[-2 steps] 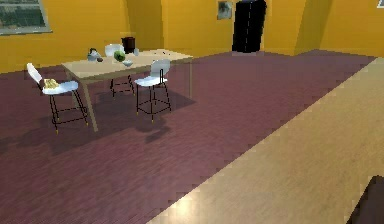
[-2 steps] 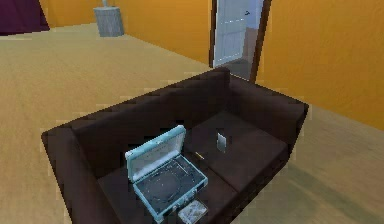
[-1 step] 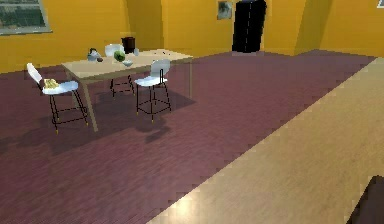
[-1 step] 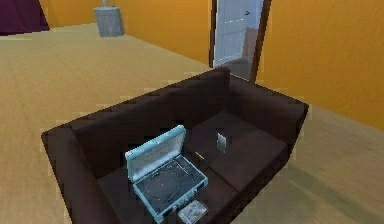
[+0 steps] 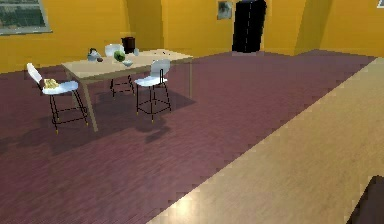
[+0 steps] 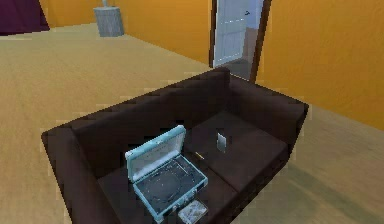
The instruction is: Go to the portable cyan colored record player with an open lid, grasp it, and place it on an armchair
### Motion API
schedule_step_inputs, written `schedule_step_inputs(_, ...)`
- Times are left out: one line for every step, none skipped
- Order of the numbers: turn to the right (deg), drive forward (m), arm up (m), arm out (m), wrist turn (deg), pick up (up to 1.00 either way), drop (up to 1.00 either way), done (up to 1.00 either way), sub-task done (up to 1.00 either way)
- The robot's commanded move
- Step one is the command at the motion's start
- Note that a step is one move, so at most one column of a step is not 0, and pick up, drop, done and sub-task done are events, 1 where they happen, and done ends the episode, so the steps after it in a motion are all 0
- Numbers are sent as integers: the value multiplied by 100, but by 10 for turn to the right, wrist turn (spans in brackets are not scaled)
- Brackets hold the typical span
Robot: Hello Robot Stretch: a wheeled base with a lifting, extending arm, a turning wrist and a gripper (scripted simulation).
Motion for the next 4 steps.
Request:
schedule_step_inputs(0, 0, 0, 28, 0, 0, 0, 0, 0)
schedule_step_inputs(0, 0, 0, 0, 450, 0, 0, 0, 0)
schedule_step_inputs(0, 0, 0, 0, 450, 0, 0, 0, 0)
schedule_step_inputs(0, 0, 0, 0, 450, 0, 0, 0, 0)
